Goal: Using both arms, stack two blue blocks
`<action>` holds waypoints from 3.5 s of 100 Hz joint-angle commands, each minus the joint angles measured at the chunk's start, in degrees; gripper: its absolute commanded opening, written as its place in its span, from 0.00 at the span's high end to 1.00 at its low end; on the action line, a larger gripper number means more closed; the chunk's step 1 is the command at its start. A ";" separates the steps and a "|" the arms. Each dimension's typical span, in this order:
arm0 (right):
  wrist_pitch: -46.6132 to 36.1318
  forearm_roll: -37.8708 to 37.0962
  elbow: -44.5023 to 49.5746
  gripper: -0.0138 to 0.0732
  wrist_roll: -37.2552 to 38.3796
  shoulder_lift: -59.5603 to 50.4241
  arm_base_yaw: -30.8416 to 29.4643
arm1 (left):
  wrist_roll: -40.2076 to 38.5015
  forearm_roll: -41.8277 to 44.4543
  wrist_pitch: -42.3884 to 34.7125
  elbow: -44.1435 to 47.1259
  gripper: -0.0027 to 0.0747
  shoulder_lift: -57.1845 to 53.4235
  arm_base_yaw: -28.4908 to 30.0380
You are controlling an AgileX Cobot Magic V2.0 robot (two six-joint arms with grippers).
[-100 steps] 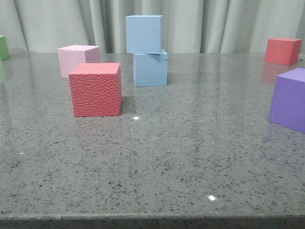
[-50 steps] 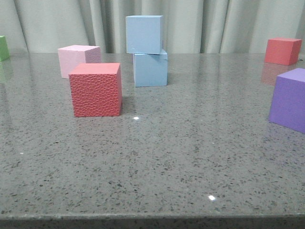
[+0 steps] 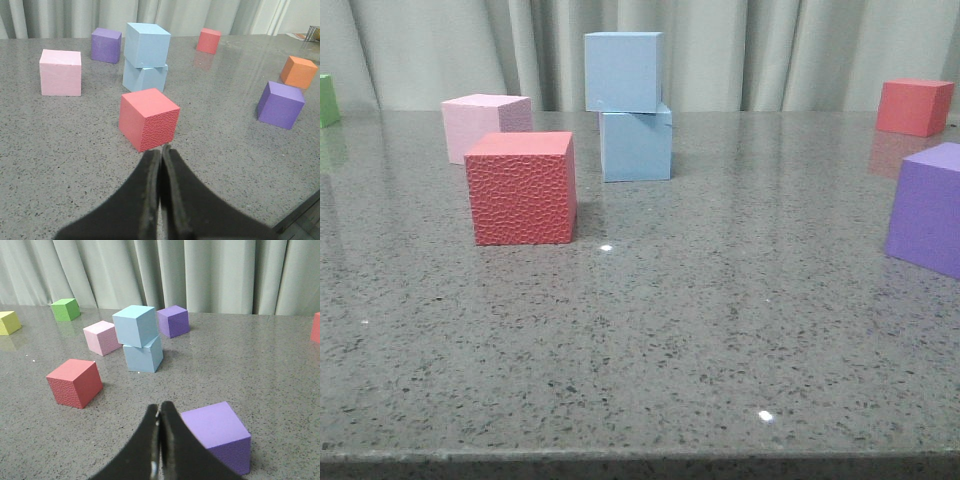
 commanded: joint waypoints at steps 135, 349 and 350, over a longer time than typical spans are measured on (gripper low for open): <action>-4.87 -1.07 -1.20 0.92 -0.62 0.57 -0.10 | 13.25 -0.79 -25.75 12.66 0.99 -8.26 29.67; -12.74 -2.62 4.68 0.92 -0.62 0.69 -7.43 | 11.17 -2.77 -24.53 21.25 0.99 -12.21 37.76; -13.67 -2.56 4.93 0.92 -0.62 0.69 -8.31 | 11.17 -2.77 -24.53 21.25 0.99 -12.21 37.76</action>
